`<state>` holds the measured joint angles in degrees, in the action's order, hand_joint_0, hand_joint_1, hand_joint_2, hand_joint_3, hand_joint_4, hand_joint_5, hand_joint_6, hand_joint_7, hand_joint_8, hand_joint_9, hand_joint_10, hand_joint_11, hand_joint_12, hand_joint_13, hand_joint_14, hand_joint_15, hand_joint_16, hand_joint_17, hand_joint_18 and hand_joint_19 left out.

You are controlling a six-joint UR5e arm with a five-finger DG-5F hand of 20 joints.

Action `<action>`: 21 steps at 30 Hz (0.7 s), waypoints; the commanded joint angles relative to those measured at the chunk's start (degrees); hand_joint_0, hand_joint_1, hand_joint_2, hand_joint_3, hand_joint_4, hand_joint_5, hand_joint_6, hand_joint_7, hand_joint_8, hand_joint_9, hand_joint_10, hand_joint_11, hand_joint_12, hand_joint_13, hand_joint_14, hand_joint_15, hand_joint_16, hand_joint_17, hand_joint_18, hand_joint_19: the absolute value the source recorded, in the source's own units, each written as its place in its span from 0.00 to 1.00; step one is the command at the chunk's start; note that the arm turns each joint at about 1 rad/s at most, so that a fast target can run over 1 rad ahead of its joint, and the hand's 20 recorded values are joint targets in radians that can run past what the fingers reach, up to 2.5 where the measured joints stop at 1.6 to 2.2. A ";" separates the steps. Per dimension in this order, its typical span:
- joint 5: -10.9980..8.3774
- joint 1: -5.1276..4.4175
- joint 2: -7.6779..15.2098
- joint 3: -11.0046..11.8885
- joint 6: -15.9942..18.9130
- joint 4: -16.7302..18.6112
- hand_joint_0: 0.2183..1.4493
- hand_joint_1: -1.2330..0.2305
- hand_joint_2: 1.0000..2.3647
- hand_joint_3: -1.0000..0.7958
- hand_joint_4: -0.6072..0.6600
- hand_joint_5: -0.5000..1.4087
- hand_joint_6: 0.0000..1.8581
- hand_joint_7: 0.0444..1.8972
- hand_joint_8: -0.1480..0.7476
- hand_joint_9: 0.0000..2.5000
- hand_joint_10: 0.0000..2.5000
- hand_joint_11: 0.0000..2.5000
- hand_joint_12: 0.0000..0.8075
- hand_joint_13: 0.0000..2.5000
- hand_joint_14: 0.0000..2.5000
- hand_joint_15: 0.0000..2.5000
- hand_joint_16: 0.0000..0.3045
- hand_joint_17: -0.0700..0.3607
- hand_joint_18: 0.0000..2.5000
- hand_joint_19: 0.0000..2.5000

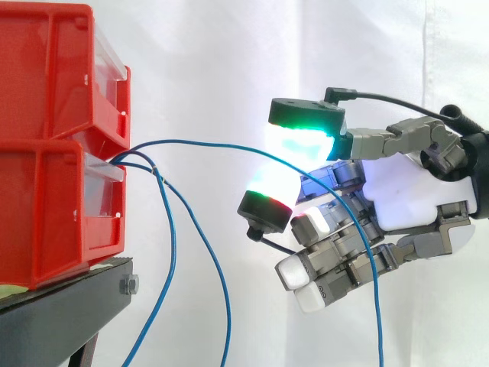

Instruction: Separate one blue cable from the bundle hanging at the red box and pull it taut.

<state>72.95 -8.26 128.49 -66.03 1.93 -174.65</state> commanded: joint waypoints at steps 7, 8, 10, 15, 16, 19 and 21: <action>-0.35 0.00 0.01 0.02 -0.09 -0.52 0.25 0.45 0.00 0.28 0.59 0.16 0.49 0.51 0.53 0.43 0.01 0.34 0.43 0.33 0.01 0.16 0.15 0.40 0.26 0.18; -0.35 -0.09 0.01 -0.07 -0.09 -0.52 0.25 0.45 0.00 0.28 0.59 0.16 0.49 0.51 0.53 0.43 0.01 0.34 0.43 0.33 0.01 0.16 0.15 0.40 0.26 0.18; -0.35 -0.09 0.01 -0.07 -0.09 -0.52 0.23 0.44 0.00 0.28 0.60 0.16 0.49 0.51 0.54 0.44 0.01 0.33 0.44 0.33 0.01 0.16 0.15 0.41 0.26 0.18; -0.44 -0.09 0.01 -0.07 -0.09 -0.52 0.25 0.33 0.00 0.28 0.59 0.16 0.48 0.54 0.53 0.43 0.01 0.34 0.43 0.33 0.01 0.16 0.15 0.40 0.26 0.18; -0.44 -0.18 0.01 -0.07 -0.09 -0.52 0.27 0.31 0.00 0.28 0.58 0.16 0.48 0.54 0.53 0.43 0.01 0.34 0.42 0.33 0.01 0.16 0.14 0.39 0.25 0.18; -0.44 -0.18 0.01 -0.07 -0.09 -0.52 0.34 0.30 0.00 0.28 0.57 0.16 0.48 0.54 0.51 0.43 0.01 0.34 0.40 0.33 0.01 0.16 0.14 0.38 0.25 0.18; -0.44 -0.18 0.01 -0.07 -0.09 -0.52 0.36 0.32 0.00 0.30 0.55 0.16 0.49 0.56 0.52 0.44 0.01 0.35 0.40 0.33 0.01 0.16 0.14 0.38 0.26 0.18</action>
<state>72.52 -8.42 128.49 -66.09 1.85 -175.16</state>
